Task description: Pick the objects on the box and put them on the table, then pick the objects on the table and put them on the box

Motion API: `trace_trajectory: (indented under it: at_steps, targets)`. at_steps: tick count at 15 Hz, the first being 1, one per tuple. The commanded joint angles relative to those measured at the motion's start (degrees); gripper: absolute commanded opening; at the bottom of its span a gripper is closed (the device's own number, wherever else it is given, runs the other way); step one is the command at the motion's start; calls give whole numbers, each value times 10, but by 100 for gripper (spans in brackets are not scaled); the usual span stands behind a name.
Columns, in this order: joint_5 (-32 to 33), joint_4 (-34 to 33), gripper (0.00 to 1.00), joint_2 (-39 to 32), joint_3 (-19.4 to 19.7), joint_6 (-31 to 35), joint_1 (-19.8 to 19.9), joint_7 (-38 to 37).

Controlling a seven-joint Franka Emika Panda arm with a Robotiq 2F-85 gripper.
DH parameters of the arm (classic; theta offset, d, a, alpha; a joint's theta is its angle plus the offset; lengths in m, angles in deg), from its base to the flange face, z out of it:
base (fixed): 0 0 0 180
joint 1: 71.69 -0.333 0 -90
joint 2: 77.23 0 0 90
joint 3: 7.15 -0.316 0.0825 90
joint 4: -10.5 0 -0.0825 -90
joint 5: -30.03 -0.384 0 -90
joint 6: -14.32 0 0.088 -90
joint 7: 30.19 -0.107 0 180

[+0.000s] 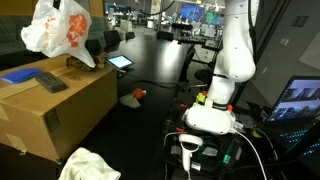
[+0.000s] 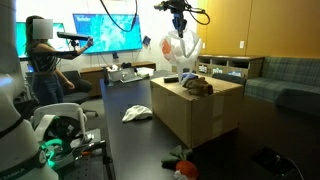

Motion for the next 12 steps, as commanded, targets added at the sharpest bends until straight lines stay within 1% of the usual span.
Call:
trace_trajectory:
  at_steps: [1, 6, 12]
  targets:
    - [-15, -117, 0, -78, 9, -27, -15, 4]
    - [-27, -212, 0, -147, 9, -24, -23, 2]
    - [-70, -300, 0, -188, 2, -49, -24, 6]
